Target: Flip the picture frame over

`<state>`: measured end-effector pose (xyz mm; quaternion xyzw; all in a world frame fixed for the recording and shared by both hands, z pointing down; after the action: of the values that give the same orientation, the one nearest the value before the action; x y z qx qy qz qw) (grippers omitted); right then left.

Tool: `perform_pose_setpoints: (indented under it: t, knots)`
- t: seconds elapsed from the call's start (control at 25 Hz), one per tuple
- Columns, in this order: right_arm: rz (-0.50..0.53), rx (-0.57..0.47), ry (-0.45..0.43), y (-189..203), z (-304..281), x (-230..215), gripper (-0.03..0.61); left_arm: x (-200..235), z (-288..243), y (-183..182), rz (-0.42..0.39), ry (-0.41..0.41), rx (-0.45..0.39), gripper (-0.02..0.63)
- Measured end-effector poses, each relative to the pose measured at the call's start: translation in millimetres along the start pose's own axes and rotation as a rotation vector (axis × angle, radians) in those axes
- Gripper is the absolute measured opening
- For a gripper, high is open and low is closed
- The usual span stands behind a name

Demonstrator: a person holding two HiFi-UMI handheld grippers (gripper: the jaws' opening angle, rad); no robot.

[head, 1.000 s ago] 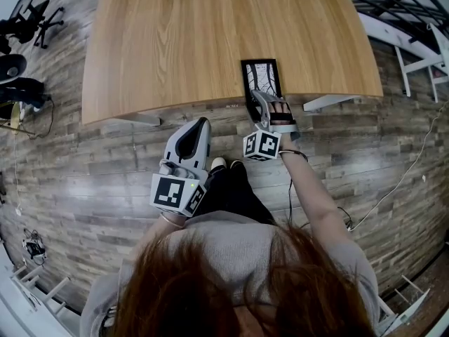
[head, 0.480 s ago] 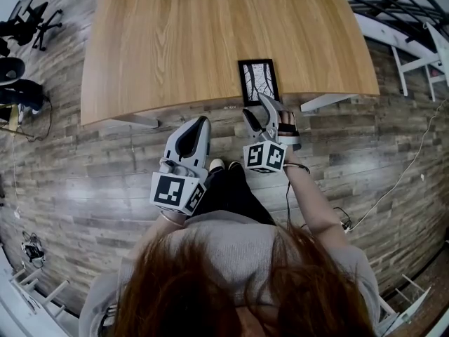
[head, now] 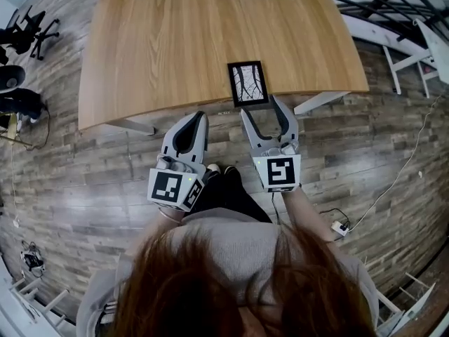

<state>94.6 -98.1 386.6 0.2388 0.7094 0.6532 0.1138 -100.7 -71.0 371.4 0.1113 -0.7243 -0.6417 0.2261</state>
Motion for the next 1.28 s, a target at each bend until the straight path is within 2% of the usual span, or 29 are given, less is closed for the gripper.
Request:
perform_pose_setpoints:
  t: [0.08, 0.16, 0.28, 0.44, 0.72, 1.12, 1.28]
  knots:
    - [-0.15, -0.045, 0.001, -6, 12, -1, 0.279, -5, -2, -3, -0.005, 0.013, -0.01, 0.008]
    - [-0.229, -0.082, 0.005, -11, 23, -1, 0.218, -10, -3, -5, -0.003, 0.022, -0.023, 0.008]
    - [-0.307, -0.139, -0.03, -28, 34, -1, 0.015, -14, -6, -9, -0.004, 0.036, -0.041, 0.008]
    - [-0.257, -0.156, -0.083, -51, 36, 6, 0.015, -18, -8, -10, -0.01, 0.052, -0.045, 0.008]
    - [-0.236, -0.1, -0.126, -52, 23, 13, 0.015, -20, -9, -21, -0.019, 0.073, -0.076, 0.008]
    - [-0.233, -0.101, -0.141, -62, 12, 24, 0.015, -18, -9, -27, -0.035, 0.097, -0.095, 0.008]
    - [-0.226, -0.109, -0.116, -66, 11, 18, 0.015, -17, -11, -31, -0.04, 0.106, -0.108, 0.008]
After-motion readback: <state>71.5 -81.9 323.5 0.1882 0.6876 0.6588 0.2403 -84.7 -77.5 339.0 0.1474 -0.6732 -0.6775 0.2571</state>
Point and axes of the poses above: the fingertips, and each gripper's own axes: z backward along the fingers, x to its left, y out of its underside, the point moved 9 cm from there along z, backward along the fingers, and after that the axes turned 2 degrees about -y, right-handed, at the moved point
